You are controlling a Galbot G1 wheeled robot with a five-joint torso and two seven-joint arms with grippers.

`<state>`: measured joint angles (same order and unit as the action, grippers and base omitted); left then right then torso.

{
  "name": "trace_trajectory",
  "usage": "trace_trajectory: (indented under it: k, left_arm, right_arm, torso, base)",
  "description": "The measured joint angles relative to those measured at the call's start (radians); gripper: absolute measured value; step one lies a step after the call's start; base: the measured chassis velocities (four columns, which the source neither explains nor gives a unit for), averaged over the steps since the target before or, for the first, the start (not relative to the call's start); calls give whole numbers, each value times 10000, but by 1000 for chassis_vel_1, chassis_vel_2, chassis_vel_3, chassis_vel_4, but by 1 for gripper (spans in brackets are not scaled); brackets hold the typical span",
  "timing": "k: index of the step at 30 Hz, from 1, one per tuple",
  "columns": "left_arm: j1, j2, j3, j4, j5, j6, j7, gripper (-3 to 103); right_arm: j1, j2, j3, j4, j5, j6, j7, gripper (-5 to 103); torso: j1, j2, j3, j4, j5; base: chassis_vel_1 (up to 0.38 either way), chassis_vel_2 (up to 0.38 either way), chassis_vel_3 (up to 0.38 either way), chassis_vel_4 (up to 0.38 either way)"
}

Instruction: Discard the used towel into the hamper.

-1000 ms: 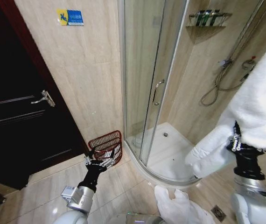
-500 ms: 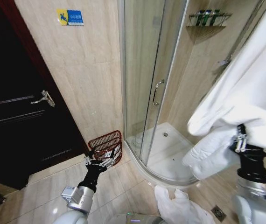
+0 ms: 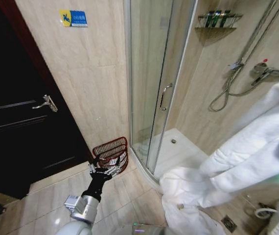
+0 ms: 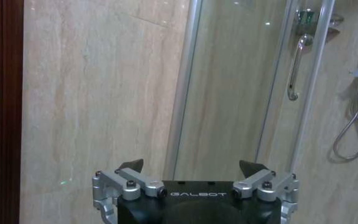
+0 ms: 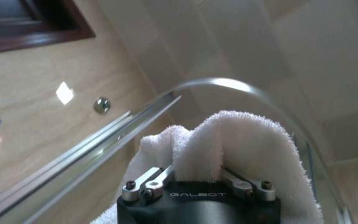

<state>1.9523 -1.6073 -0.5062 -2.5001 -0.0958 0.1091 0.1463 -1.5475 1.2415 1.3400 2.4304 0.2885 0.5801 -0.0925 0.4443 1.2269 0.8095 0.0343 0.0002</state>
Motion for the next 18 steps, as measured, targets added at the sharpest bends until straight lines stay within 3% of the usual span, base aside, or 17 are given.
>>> trace_trajectory:
  k: [2,7,12,14,18]
  left_arm:
    - [0,0,0,0,0,0,0,100]
    - [0,0,0,1,0,0,0,100]
    - [0,0,0,0,0,0,0,100]
    - [0,0,0,0,0,0,0,100]
    - [0,0,0,0,0,0,0,100]
  right_arm:
    - [-147,-225,361,319,947,-406,14,11]
    - [-465,-120,227,719,1909,-820,36,11]
    - [-448,-8,-75,744,2121,-1160,207,11]
    - [-530,124,-440,743,2444,-1722,504,11]
    - [-564,240,-802,732,2629,-2170,725,11]
  torso:
    - [0,0,0,1,-3]
    - [-1,0,0,0,-2]
    - [-1,0,0,0,-3]
    - [0,0,0,1,-1]
    - [0,0,0,0,0]
  base:
    - [0,0,0,0]
    - [0,0,0,0]
    - [0,0,0,0]
    - [0,0,0,0]
    - [0,0,0,0]
